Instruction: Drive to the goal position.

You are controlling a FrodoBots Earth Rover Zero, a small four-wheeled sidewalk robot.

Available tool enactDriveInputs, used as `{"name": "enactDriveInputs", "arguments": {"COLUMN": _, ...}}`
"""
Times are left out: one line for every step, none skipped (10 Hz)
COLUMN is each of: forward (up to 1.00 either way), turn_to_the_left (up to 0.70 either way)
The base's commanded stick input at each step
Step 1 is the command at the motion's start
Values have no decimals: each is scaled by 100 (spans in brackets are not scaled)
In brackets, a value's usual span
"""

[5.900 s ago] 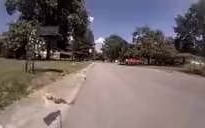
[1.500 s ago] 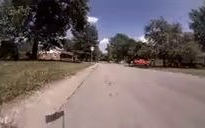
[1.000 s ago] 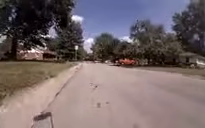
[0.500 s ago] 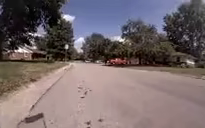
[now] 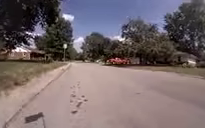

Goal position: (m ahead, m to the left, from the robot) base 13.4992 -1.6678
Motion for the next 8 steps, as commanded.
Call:
{"name": "enactDriveInputs", "arguments": {"forward": 100, "turn_to_the_left": 0}}
{"name": "enactDriveInputs", "arguments": {"forward": 100, "turn_to_the_left": 0}}
{"name": "enactDriveInputs", "arguments": {"forward": 100, "turn_to_the_left": 0}}
{"name": "enactDriveInputs", "arguments": {"forward": 100, "turn_to_the_left": 0}}
{"name": "enactDriveInputs", "arguments": {"forward": 100, "turn_to_the_left": 0}}
{"name": "enactDriveInputs", "arguments": {"forward": 100, "turn_to_the_left": 0}}
{"name": "enactDriveInputs", "arguments": {"forward": 100, "turn_to_the_left": 0}}
{"name": "enactDriveInputs", "arguments": {"forward": 100, "turn_to_the_left": 0}}
